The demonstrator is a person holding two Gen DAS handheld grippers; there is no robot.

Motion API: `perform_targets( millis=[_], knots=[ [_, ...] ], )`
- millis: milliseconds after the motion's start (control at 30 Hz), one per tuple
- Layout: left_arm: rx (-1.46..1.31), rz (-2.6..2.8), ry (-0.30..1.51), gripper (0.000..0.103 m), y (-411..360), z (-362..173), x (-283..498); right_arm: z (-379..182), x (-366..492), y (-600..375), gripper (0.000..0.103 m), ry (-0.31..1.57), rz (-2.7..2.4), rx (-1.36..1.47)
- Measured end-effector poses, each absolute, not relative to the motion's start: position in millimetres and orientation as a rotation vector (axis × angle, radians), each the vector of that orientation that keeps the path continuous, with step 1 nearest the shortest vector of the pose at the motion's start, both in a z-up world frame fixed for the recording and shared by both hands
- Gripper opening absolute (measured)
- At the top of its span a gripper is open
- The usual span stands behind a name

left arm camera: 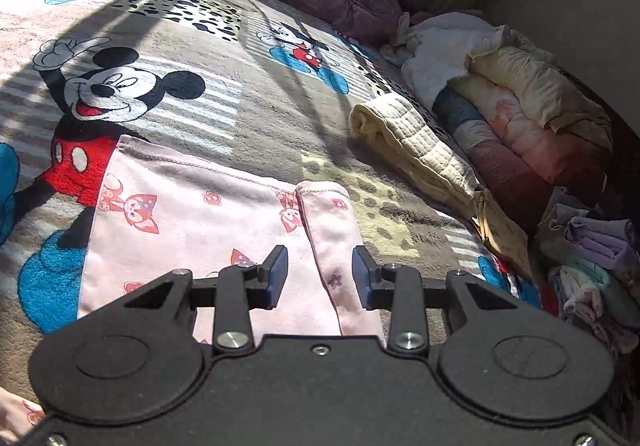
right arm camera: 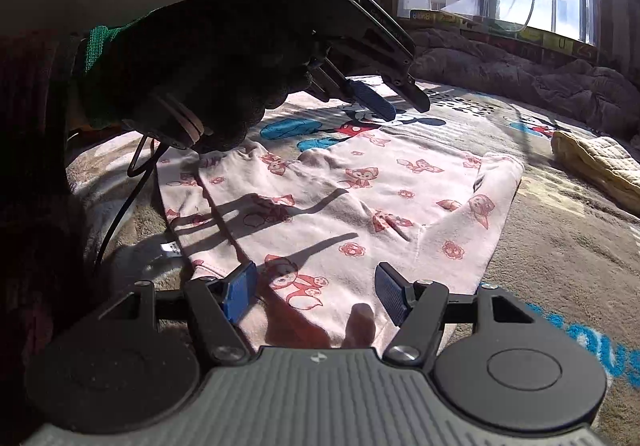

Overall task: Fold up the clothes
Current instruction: 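Open the left gripper and press the folded edge flat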

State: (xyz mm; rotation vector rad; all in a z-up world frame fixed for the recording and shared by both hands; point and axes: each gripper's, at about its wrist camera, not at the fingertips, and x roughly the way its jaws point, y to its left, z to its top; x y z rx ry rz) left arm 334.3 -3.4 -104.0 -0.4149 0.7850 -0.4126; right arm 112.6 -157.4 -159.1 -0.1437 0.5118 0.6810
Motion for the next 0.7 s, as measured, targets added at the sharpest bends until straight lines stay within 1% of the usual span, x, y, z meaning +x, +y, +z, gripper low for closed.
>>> perform_targets(
  millis=[67, 233, 600, 633, 667, 700],
  knots=[
    [-0.455, -0.418, 0.83, 0.033, -13, -114, 360, -161, 118, -158, 0.065, 0.527, 0.676, -0.133],
    [-0.509, -0.403, 0.874, 0.033, -23, -132, 398, -159, 131, -165, 0.065, 0.538, 0.674, -0.08],
    [-0.584, -0.427, 0.879, 0.032, -26, -155, 427, -163, 146, -173, 0.066, 0.555, 0.66, 0.014],
    [-0.585, -0.427, 0.877, 0.031, -27, -156, 428, -164, 146, -174, 0.067, 0.559, 0.66, 0.019],
    [-0.581, -0.427, 0.876, 0.025, -28, -157, 429, -164, 146, -173, 0.067, 0.561, 0.661, 0.023],
    [-0.565, -0.421, 0.875, 0.008, -30, -157, 430, -164, 146, -174, 0.067, 0.563, 0.661, 0.028]
  ],
)
